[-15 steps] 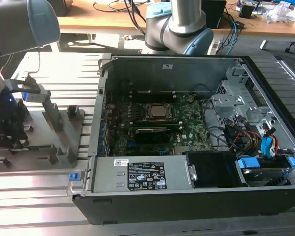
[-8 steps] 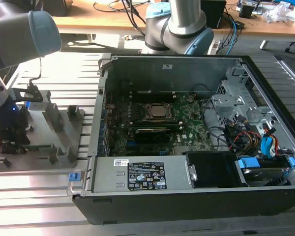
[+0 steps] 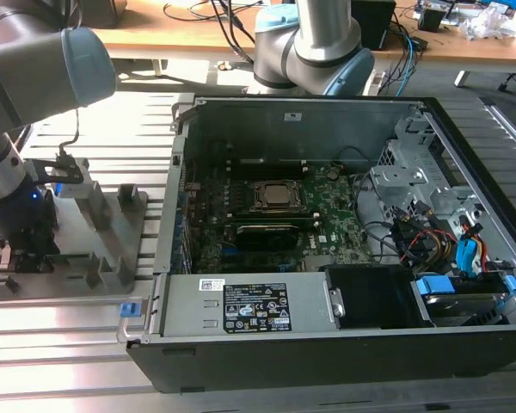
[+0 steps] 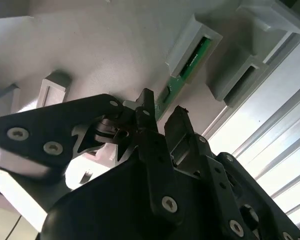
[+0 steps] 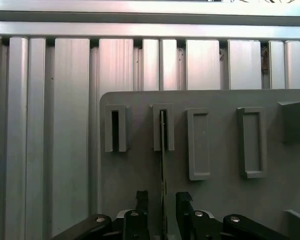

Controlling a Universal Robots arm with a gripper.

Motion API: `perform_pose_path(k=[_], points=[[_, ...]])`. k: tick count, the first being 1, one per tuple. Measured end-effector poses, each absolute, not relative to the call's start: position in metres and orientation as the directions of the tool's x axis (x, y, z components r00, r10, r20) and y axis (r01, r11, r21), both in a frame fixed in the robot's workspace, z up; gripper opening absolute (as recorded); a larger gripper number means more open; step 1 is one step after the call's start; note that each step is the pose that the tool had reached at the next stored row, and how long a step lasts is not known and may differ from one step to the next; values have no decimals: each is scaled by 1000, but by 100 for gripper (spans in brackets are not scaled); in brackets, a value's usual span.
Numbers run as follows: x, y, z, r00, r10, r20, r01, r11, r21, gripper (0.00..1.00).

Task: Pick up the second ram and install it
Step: 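Pick up the second ram and move it above second insertion slot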

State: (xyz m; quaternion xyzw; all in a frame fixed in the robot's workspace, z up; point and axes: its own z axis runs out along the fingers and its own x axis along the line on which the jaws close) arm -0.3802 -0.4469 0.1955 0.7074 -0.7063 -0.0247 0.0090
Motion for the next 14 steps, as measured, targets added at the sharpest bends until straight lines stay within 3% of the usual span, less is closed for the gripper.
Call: perform_pose_path(k=[4,5,14], points=[[-380,-447,195,1,-1000,-22,-999,-2,48,28],[-380,-447,196,1,-1000,-22,-999,-2,48,16],[-380,-447,196,1,-1000,-22,-999,-2,48,14]])
